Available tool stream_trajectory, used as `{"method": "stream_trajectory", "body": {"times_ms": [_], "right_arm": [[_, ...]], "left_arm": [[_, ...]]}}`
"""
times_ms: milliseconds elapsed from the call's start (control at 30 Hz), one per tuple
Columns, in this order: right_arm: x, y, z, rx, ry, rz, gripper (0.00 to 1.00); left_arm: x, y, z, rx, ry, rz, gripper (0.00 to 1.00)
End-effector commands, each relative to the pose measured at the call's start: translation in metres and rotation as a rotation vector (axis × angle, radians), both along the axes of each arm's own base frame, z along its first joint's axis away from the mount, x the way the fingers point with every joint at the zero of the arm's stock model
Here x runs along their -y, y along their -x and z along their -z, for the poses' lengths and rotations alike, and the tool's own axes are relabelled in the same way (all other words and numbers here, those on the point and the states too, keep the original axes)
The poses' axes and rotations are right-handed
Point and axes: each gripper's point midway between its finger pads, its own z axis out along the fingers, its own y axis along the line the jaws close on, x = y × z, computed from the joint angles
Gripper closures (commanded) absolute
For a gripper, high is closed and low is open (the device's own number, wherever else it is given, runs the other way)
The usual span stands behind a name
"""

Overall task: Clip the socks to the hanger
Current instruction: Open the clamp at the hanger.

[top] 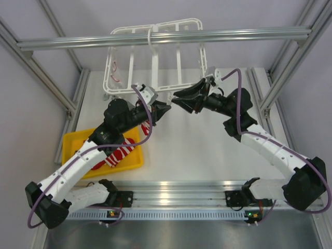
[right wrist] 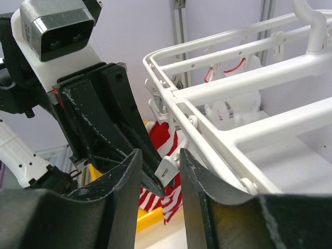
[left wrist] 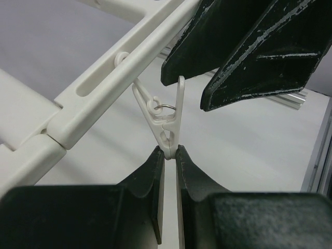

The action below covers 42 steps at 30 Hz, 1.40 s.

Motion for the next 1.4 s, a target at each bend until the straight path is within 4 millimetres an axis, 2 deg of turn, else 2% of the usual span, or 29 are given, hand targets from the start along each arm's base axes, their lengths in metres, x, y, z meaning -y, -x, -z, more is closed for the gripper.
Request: {"method": "stream_trajectory", "body": {"times_ms": [0,67,200,267,300,333,367,400,433,500,533,600,667,867,1067,1200,1300,1333,1367], "right_arm": [[-0.006,0.007,-0.016,0.044,-0.008,-0.039,0.65],[-0.006,0.007,-0.016,0.042,-0.004,-0.043,0.64],[-0.008,0.006,-0.013,0.03,0.008,-0.048,0.7],[-0.008,0.006,-0.013,0.029,0.01,-0.05,0.78],[-0.008,0.007,-0.013,0.025,0.007,-0.049,0.87],[-0.008,0.006,-0.015,0.023,0.005,-0.046,0.91],[-0.008,0.006,-0.016,0.016,0.001,-0.045,1.0],[-0.008,0.005,-0.017,0.011,-0.003,-0.041,1.0],[-0.007,0.004,-0.019,-0.004,-0.014,-0.034,1.0],[-0.007,0.003,-0.021,-0.031,-0.02,-0.028,1.0],[-0.007,0.001,-0.022,-0.059,-0.025,-0.017,1.0],[-0.009,0.0,-0.022,-0.093,-0.019,-0.011,1.0],[-0.013,0.003,-0.019,-0.117,-0.009,-0.02,1.0],[-0.019,0.01,-0.014,-0.153,0.019,-0.018,1.0],[-0.02,0.012,-0.015,-0.163,0.017,-0.019,1.0],[-0.02,0.013,-0.014,-0.167,0.025,-0.019,1.0],[-0.019,0.013,-0.013,-0.18,0.027,-0.014,1.0],[-0.018,0.011,-0.013,-0.195,0.025,-0.006,0.96],[-0.017,0.011,-0.013,-0.207,0.02,0.004,0.84]], "left_arm": [[0.011,0.02,-0.002,-0.042,-0.001,0.108,1.0],[0.012,0.022,-0.003,-0.037,0.001,0.116,1.0],[0.011,0.022,-0.003,-0.038,0.003,0.113,1.0],[0.011,0.021,-0.003,-0.033,0.004,0.11,1.0],[0.012,0.02,-0.002,-0.061,0.016,0.102,1.0],[0.011,0.019,-0.004,-0.067,0.026,0.091,0.95],[0.01,0.015,-0.004,-0.065,0.029,0.07,0.88],[0.009,0.015,-0.005,-0.06,0.031,0.065,0.8],[0.007,0.012,-0.005,-0.054,0.03,0.045,0.64],[0.001,0.011,-0.005,-0.027,0.022,0.018,0.56],[-0.001,0.012,-0.015,0.006,0.048,0.016,0.43],[-0.005,0.009,-0.019,0.079,0.035,-0.005,0.37],[-0.009,0.007,-0.024,0.114,0.04,-0.034,0.36],[-0.013,-0.002,-0.033,0.244,-0.001,-0.106,0.36],[-0.002,-0.008,-0.032,0.289,-0.031,-0.096,0.43],[-0.001,-0.018,-0.038,0.297,-0.013,-0.135,0.56],[0.002,-0.019,-0.041,0.29,0.002,-0.132,0.8],[0.003,-0.02,-0.04,0.285,0.004,-0.131,0.9],[0.003,-0.019,-0.042,0.287,0.008,-0.13,0.94]]}}
